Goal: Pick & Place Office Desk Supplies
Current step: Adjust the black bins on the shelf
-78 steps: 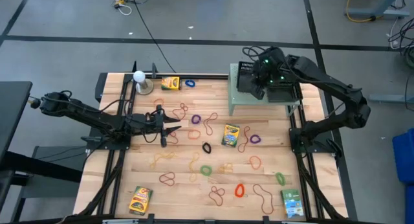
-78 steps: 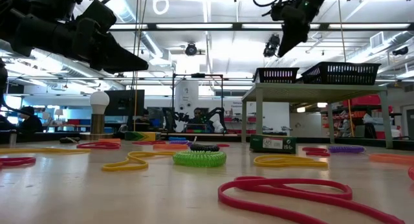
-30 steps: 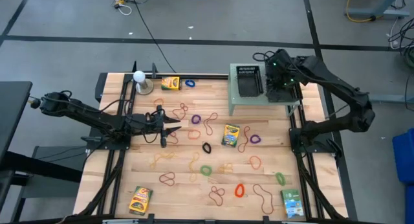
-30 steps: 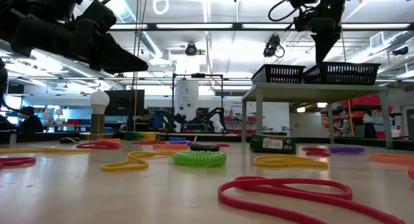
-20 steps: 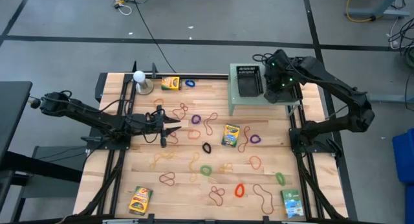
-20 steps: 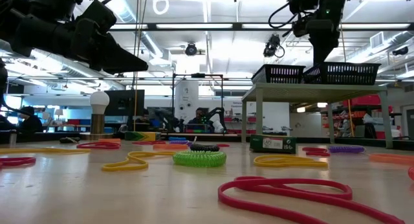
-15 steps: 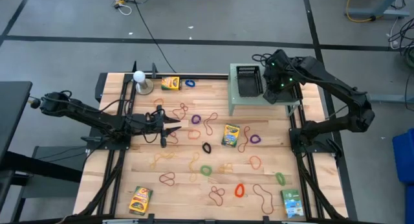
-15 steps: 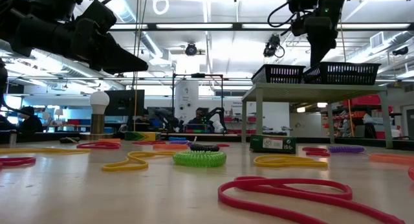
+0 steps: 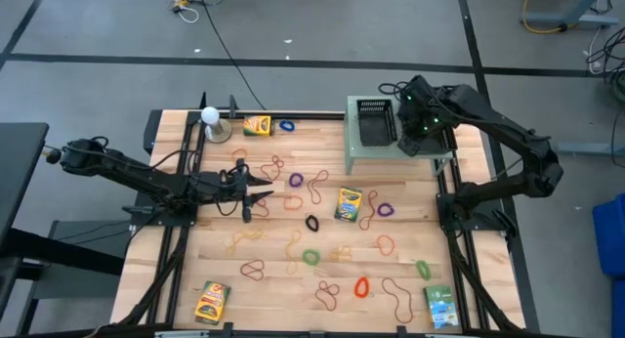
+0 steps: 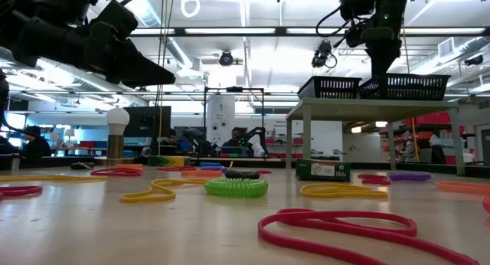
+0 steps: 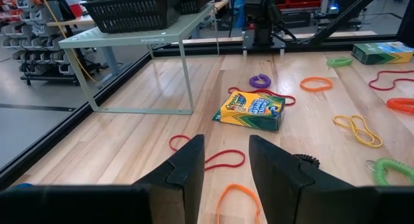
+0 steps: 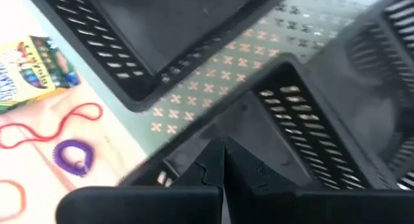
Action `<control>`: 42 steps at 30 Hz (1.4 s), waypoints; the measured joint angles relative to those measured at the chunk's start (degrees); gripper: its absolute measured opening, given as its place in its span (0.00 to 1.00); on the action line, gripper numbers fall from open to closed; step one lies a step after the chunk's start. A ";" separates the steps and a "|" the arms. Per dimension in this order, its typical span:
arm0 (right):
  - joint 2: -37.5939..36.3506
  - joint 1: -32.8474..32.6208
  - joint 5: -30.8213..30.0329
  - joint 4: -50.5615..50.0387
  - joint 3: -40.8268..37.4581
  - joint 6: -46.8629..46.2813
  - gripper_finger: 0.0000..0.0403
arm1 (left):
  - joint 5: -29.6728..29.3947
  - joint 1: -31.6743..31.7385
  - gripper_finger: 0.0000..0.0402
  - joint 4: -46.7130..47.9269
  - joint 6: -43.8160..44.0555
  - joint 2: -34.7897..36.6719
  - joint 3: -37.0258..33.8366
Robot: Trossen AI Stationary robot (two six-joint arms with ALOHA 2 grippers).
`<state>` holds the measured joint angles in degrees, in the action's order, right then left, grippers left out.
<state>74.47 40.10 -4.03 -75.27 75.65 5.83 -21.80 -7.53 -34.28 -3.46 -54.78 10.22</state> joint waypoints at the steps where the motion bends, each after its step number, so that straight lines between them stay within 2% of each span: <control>1: 0.29 0.00 0.43 0.23 0.00 0.11 0.01 | 0.00 0.00 0.32 -0.01 0.00 0.00 0.00; 6: 0.55 -0.09 4.07 2.82 0.01 0.65 0.01 | 0.00 0.00 0.32 0.02 0.25 0.00 0.00; 15: 0.46 -0.02 4.00 3.24 1.08 0.77 0.01 | 0.02 0.00 0.32 0.07 0.07 0.00 0.00; 23: 0.54 3.12 -1.88 6.91 5.76 1.54 0.01 | 0.00 0.00 0.32 0.07 -0.17 0.00 0.00; 32: 9.63 11.58 -6.41 10.88 5.69 0.91 0.01 | 0.00 0.00 0.32 -0.31 -0.72 0.00 0.00; 42: 10.67 12.22 1.36 13.29 5.69 0.50 0.01 | 0.00 0.00 0.32 -0.24 -0.87 0.00 0.00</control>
<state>85.14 52.31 -2.67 -61.98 81.34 6.33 -21.80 -7.53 -34.52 -4.34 -54.78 10.22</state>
